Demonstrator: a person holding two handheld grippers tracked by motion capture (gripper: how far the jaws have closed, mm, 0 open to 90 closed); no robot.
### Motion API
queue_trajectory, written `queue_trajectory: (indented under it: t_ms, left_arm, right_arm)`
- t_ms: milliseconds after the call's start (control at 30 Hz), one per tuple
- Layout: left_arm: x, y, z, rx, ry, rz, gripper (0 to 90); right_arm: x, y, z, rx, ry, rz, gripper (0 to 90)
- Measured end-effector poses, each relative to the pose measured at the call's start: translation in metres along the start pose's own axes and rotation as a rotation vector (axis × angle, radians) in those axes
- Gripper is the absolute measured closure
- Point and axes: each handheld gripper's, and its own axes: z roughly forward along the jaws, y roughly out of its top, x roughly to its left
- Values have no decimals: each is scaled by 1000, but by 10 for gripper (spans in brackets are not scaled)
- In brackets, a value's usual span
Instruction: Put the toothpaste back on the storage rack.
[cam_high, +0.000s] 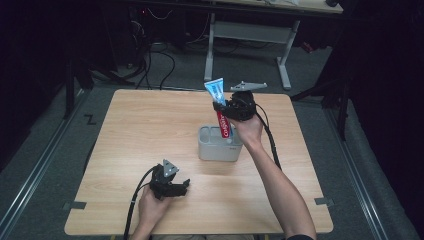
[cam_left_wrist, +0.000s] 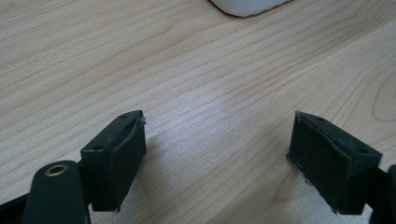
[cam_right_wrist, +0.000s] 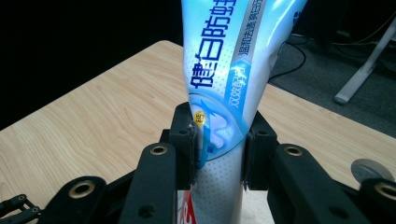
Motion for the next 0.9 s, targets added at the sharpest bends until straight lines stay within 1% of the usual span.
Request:
queue_trajectory:
  t_ms: [267,333,500,667,833,900]
  left_arm:
    - [0,0,0,2,-4,3,196]
    - [0,0,0,2,-4,3,197]
    - [0,0,0,0,-3,2,198]
    - [0,1,1,0,-5,0,204]
    - [0,1,1,-1,-1,-4,207]
    - [0,2,1,0,-1,-4,208]
  right_arm:
    - [3,-9,9,34,-2,-27,701]
    - [2,-13,12,48,1,-23,700]
    - [1,-19,14,58,0,-17,698]
    - [5,-25,15,83,-8,-61,697]
    - [7,-27,17,104,0,-82,695]
    - [7,-28,18,109,10,-82,694]
